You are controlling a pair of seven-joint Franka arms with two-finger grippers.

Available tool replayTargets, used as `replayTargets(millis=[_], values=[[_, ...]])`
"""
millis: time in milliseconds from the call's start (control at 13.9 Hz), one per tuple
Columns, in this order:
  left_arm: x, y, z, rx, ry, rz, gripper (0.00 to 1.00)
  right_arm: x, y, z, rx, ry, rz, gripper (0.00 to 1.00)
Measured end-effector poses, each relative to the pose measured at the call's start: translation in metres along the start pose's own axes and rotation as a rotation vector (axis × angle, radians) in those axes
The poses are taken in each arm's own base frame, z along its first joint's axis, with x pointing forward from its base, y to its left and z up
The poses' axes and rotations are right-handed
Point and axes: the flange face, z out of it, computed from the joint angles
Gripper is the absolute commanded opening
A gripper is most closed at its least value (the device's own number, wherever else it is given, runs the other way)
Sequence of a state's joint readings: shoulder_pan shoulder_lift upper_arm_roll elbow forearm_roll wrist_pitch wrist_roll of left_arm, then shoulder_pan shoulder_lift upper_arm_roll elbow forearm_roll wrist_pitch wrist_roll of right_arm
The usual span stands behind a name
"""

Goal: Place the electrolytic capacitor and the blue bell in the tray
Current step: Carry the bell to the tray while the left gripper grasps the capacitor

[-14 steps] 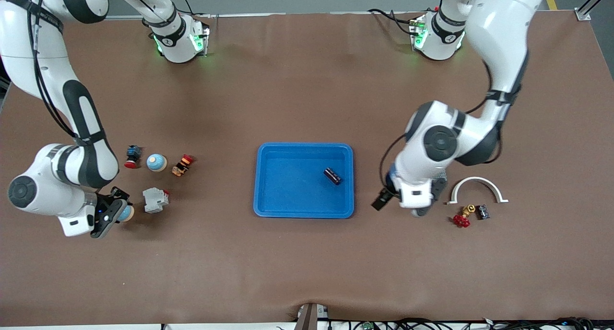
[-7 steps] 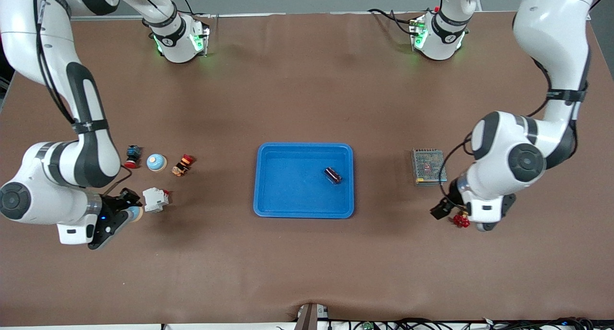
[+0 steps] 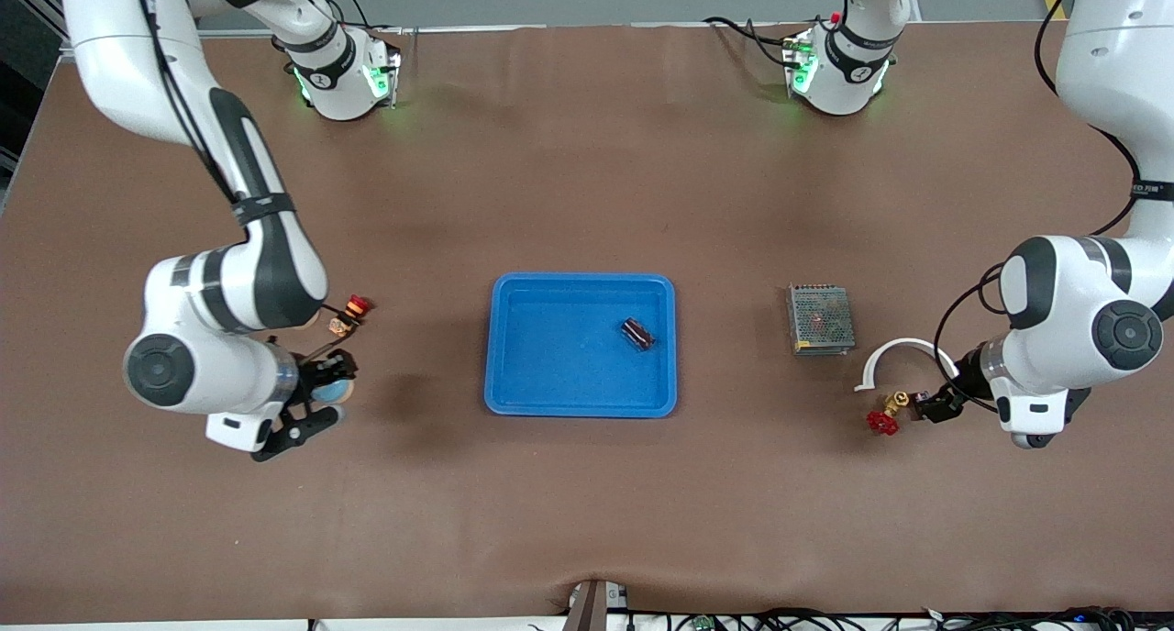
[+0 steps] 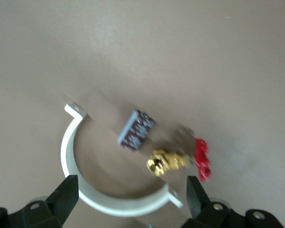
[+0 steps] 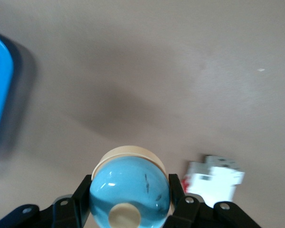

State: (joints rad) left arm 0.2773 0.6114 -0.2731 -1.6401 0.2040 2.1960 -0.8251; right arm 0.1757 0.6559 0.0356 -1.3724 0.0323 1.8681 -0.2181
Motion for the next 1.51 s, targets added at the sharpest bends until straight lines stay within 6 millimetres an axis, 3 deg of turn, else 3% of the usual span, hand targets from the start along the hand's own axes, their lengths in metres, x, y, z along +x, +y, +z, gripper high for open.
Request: replayTargets(millis=[359,575,790,934,1006,1078,1293,1509], values=[[0.013,-0.011,0.053,-0.021,-0.010,-0.021,0.86,0.015,-0.110,0.010,0.020,-0.011,0.189,0.52],[0.012,-0.012,0.063,-0.007,-0.008,-0.005,0.79,0.020,-0.149,0.023,0.048,0.014,0.252,0.52],[0.012,-0.011,0.074,-0.010,-0.010,-0.003,0.53,0.020,-0.182,0.045,0.045,0.039,0.300,0.52],[0.011,-0.011,0.081,-0.013,-0.013,-0.003,0.27,0.020,-0.212,0.058,0.044,0.058,0.336,0.52],[0.011,-0.011,0.084,-0.014,-0.015,-0.002,0.09,0.019,-0.230,0.066,0.043,0.065,0.351,0.52],[0.010,-0.011,0.086,-0.014,-0.016,-0.001,0.00,0.017,-0.246,0.075,0.040,0.067,0.356,0.53],[0.013,-0.007,0.080,-0.024,-0.004,0.020,0.00,0.010,-0.266,0.098,0.026,0.057,0.351,0.53],[0.014,0.003,0.052,-0.047,0.026,0.035,0.00,0.001,-0.275,0.133,0.026,0.087,0.340,0.53]])
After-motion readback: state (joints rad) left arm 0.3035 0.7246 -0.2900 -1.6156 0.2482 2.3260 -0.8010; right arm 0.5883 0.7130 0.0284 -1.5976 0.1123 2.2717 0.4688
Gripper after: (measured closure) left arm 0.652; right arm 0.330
